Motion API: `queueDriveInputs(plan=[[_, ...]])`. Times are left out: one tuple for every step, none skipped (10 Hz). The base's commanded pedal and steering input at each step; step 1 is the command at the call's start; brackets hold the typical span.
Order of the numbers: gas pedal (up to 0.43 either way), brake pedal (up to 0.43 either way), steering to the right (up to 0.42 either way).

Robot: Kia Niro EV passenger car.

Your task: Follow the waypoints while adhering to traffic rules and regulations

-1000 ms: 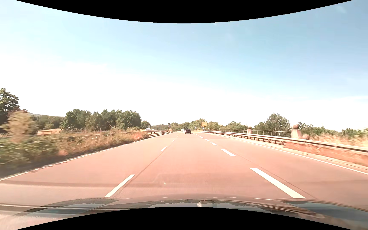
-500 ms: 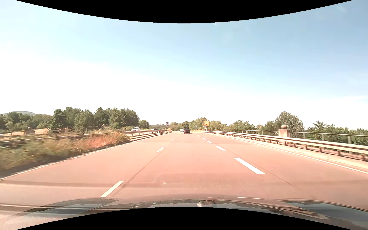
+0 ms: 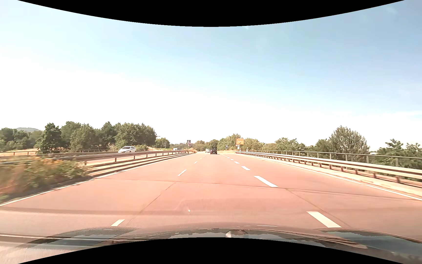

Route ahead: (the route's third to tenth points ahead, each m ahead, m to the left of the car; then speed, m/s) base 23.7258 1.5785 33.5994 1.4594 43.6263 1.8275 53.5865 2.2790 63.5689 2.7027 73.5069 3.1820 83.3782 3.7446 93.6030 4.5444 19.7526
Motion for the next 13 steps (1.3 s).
queueDriveInputs(plan=[[0.157,0.000,-0.001],[0.157,0.000,-0.001],[0.150,0.000,-0.001],[0.150,0.000,-0.001],[0.150,0.000,-0.002],[0.138,0.000,-0.002],[0.138,0.000,-0.002],[0.138,0.000,-0.002],[0.138,0.000,-0.002],[0.130,0.000,-0.002],[0.130,0.000,-0.002],[0.130,0.000,-0.002],[0.130,0.000,-0.002]])
